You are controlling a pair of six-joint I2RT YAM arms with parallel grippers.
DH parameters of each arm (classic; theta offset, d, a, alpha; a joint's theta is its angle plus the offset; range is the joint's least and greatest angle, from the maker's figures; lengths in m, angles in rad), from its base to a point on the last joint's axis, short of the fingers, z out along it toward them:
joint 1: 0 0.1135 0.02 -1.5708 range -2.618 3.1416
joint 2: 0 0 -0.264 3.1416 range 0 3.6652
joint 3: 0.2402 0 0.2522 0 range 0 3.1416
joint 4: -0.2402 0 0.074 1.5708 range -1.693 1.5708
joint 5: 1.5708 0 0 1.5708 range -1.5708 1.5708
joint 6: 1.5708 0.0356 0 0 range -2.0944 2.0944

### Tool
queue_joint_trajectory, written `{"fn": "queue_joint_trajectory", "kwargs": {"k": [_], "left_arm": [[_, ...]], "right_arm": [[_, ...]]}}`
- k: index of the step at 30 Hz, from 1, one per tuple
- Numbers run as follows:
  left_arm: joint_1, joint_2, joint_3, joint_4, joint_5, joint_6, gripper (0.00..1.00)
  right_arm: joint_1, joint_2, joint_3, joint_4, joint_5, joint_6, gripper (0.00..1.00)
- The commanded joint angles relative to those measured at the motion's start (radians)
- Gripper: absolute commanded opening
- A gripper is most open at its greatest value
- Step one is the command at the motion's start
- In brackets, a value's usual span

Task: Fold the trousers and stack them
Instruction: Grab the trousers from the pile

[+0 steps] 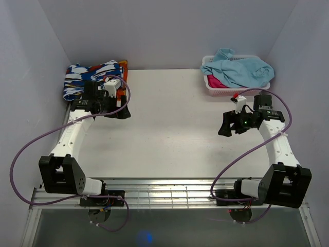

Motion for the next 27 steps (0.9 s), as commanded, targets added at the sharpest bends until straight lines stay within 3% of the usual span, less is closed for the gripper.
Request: {"fn": "queue_joint_trajectory", "kwargs": {"k": [1, 7, 15, 17, 22, 27], "left_arm": [[0.0, -0.086, 0.004, 0.041, 0.068, 0.007, 0.98], [0.0, -0.064, 0.091, 0.047, 0.2, -0.013, 0.98], [0.0, -0.009, 0.162, 0.067, 0.22, -0.063, 0.98], [0.0, 0.008, 0.167, 0.067, 0.235, -0.063, 0.98], [0.0, 0.04, 0.165, 0.058, 0.166, -0.096, 0.98], [-0.001, 0.066, 0.145, 0.056, 0.166, -0.1, 0.98]], "right_arm": [[-0.001, 0.041, 0.156, 0.055, 0.017, 0.05, 0.9], [-0.001, 0.32, 0.53, 0.138, 0.096, 0.144, 0.9], [-0.001, 0.8, 1.203, 0.21, 0.223, 0.233, 0.9], [-0.001, 0.895, 1.244, 0.291, 0.251, 0.242, 0.9], [0.0, 0.99, 1.144, 0.528, 0.316, 0.208, 0.9], [0.0, 1.147, 1.244, 0.502, 0.39, 0.122, 0.9]]}}
